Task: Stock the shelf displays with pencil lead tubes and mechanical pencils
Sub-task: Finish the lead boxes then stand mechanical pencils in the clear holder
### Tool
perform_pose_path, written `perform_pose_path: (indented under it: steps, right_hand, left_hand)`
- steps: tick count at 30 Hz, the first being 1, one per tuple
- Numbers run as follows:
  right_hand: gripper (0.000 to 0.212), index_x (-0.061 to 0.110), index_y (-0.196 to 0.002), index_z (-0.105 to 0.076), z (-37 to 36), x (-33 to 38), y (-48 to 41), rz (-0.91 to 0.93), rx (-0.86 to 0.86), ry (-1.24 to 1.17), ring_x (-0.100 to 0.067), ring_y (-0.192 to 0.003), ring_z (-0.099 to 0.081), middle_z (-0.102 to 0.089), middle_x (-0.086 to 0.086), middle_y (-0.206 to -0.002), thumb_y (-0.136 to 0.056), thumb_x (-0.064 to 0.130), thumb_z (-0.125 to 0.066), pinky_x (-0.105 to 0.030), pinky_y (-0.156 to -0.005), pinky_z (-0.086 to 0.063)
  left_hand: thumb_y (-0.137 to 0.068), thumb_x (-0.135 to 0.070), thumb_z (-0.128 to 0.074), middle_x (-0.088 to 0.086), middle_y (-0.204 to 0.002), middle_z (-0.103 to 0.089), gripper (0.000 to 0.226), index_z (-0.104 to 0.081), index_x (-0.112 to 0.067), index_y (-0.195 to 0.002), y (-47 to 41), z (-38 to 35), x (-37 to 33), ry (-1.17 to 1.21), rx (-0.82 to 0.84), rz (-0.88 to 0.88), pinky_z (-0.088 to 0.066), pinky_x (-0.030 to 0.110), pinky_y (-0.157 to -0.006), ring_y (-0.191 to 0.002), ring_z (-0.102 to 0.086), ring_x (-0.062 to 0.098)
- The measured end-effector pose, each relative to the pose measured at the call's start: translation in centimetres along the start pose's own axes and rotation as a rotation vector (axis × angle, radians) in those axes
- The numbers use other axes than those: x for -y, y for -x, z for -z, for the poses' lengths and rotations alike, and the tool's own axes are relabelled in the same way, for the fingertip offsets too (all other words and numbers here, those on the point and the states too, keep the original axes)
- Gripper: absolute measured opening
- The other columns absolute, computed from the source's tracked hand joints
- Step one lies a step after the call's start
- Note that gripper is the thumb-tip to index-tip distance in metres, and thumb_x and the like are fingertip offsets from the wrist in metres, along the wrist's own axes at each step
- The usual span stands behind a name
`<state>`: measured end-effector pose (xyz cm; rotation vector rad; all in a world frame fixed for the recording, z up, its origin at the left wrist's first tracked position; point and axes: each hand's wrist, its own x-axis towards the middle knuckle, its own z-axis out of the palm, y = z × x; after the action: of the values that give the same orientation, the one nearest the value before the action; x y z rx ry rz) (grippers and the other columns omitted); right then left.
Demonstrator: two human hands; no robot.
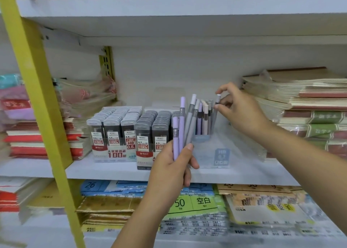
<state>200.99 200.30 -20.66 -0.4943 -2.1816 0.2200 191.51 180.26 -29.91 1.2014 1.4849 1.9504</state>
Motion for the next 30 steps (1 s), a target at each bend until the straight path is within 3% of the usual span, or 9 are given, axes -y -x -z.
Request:
perform_pose_path:
  steps: [4,7,10,15,18,20,22,25,30]
  right_hand:
    - [0.033,0.04,-0.098,-0.043,0.0,-0.3,-0.2,0.029,-0.014,0.007,0.006,-0.069,-0.056,-0.067,0.012,-0.074,-0.087,0.026,-0.07,-0.018,-0.057,-0.036]
    - [0.025,0.031,-0.101,-0.05,-0.3,-0.6,-0.1,0.045,0.002,0.036,-0.012,-0.078,-0.055,-0.064,0.012,-0.077,-0.087,0.024,-0.07,-0.029,-0.064,-0.04]
    - [0.023,0.022,-0.106,-0.062,-0.9,-1.1,0.0,0.035,-0.05,0.165,-0.015,-0.093,-0.04,-0.051,0.004,-0.089,-0.085,0.025,-0.072,-0.03,-0.074,-0.034]
    - [0.025,0.026,-0.117,-0.065,-0.3,-0.4,-0.7,-0.108,0.13,0.229,-0.026,-0.111,-0.039,-0.043,-0.002,-0.099,-0.093,0.032,-0.061,-0.029,-0.085,-0.033]
    - [0.026,0.021,-0.12,-0.066,0.8,1.7,0.6,-0.02,-0.023,0.207,-0.023,-0.108,-0.045,-0.052,-0.004,-0.103,-0.097,0.025,-0.053,-0.023,-0.084,-0.03]
    - [0.025,0.022,-0.117,-0.066,1.4,3.5,2.6,0.03,-0.12,0.017,-0.014,-0.091,-0.056,-0.066,0.002,-0.099,-0.097,0.02,-0.051,-0.018,-0.073,-0.036]
    - [0.026,0.03,-0.121,-0.06,1.6,5.6,4.5,-0.061,-0.004,-0.343,-0.009,-0.073,-0.061,-0.071,0.007,-0.086,-0.096,0.023,-0.053,-0.019,-0.061,-0.047]
    - [0.03,0.024,-0.121,-0.057,0.6,7.2,5.6,-0.2,0.138,-0.663,-0.011,-0.072,-0.069,-0.074,0.0,-0.082,-0.093,0.015,-0.062,-0.021,-0.06,-0.053]
    - [0.025,0.026,-0.105,-0.052,3.0,6.2,3.5,-0.158,-0.266,-0.756,-0.019,-0.067,-0.069,-0.072,-0.011,-0.08,-0.092,0.006,-0.06,-0.026,-0.055,-0.053]
  left_hand:
    - [-0.103,-0.028,-0.051,-0.005,-0.062,-0.065,0.018,-0.059,-0.013,-0.095,-0.2,-0.1,0.2,-0.015,0.0,-0.005,-0.038,0.019,-0.041,-0.039,-0.043,0.009]
    - [-0.103,-0.029,-0.051,-0.008,-0.052,-0.06,0.025,-0.058,-0.008,-0.093,-0.1,-0.2,0.3,-0.036,0.0,-0.003,-0.037,0.016,-0.041,-0.037,-0.042,0.007]
    - [-0.103,-0.03,-0.052,-0.007,-0.053,-0.061,0.024,-0.059,-0.009,-0.093,0.0,-0.5,0.3,-0.015,0.003,0.02,-0.037,0.017,-0.041,-0.037,-0.042,0.008]
    - [-0.101,-0.032,-0.055,-0.006,-0.053,-0.061,0.028,-0.061,-0.005,-0.095,0.6,-0.4,0.4,0.021,0.015,0.099,-0.035,0.02,-0.04,-0.038,-0.041,0.009]
    - [-0.1,-0.031,-0.057,-0.001,-0.068,-0.07,0.025,-0.061,-0.007,-0.1,0.6,-0.2,0.4,0.08,0.005,0.133,-0.033,0.021,-0.04,-0.04,-0.043,0.01]
    - [-0.1,-0.032,-0.057,0.002,-0.075,-0.073,0.022,-0.062,-0.011,-0.102,0.5,-0.1,0.5,0.09,0.018,0.128,-0.033,0.021,-0.039,-0.041,-0.044,0.011]
    - [-0.1,-0.032,-0.058,0.003,-0.079,-0.074,0.019,-0.063,-0.014,-0.104,0.4,-0.2,0.6,0.086,0.04,0.109,-0.034,0.02,-0.04,-0.041,-0.045,0.011]
    - [-0.099,-0.032,-0.058,0.004,-0.083,-0.076,0.016,-0.064,-0.019,-0.108,0.3,-0.3,0.7,0.079,0.053,0.092,-0.035,0.019,-0.04,-0.042,-0.046,0.01]
    - [-0.103,-0.033,-0.051,0.002,-0.077,-0.075,0.021,-0.061,-0.015,-0.107,0.2,0.1,0.5,-0.002,0.013,0.05,-0.036,0.019,-0.04,-0.04,-0.044,0.009]
